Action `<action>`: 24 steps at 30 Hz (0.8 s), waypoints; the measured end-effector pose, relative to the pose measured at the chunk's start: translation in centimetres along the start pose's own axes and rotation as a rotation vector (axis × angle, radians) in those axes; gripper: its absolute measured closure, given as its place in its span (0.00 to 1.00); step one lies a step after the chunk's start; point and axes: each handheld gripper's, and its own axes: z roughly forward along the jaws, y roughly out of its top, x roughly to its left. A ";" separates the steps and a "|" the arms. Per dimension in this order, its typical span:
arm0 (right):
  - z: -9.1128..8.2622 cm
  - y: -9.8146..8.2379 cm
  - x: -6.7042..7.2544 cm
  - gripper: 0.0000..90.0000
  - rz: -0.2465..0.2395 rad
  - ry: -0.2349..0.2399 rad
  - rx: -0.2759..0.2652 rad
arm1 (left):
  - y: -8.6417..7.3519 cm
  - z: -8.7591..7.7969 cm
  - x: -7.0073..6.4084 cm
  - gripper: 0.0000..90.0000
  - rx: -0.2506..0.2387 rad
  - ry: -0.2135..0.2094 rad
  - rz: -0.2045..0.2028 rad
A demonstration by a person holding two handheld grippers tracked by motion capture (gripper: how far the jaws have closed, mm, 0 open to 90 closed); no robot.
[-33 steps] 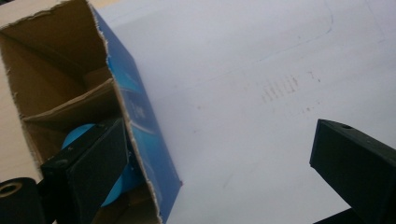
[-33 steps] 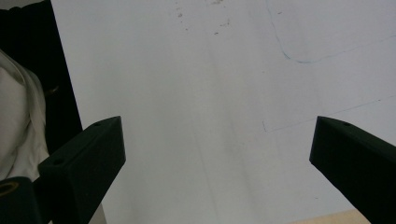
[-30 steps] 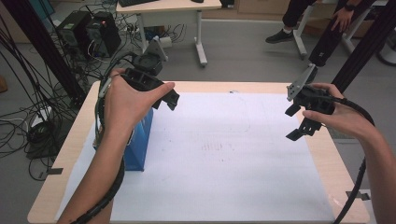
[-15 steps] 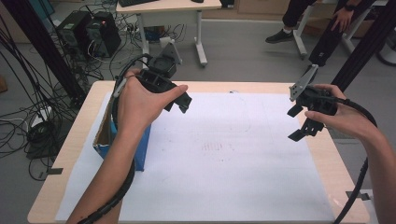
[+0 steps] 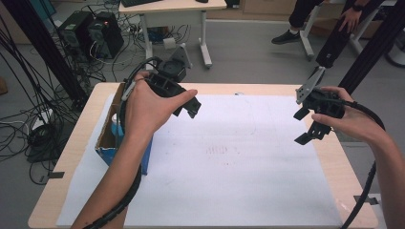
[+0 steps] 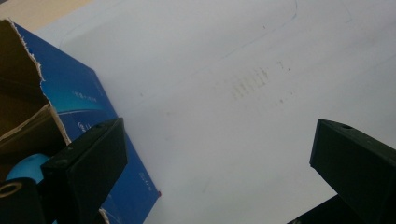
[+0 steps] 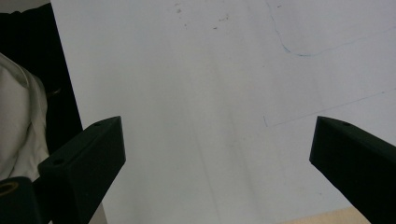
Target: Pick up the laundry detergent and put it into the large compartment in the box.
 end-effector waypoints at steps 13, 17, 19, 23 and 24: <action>0.3 0.7 -0.2 0.04 -0.004 -0.001 0.003 | -0.2 0.3 0.5 0.05 0.001 -0.018 -0.002; 0.3 0.9 0.1 0.04 -0.005 -0.003 0.009 | -0.1 0.3 0.5 0.05 0.011 -0.025 0.010; 0.3 1.1 0.1 0.04 -0.008 -0.002 0.018 | -0.4 0.2 0.8 0.05 0.000 -0.033 0.008; 0.4 0.8 -0.2 0.04 0.007 -0.003 0.010 | -0.4 0.6 0.9 0.05 0.009 -0.035 0.003; 0.4 0.8 -0.2 0.04 0.006 -0.003 0.009 | -0.4 0.7 0.9 0.05 0.014 -0.037 0.002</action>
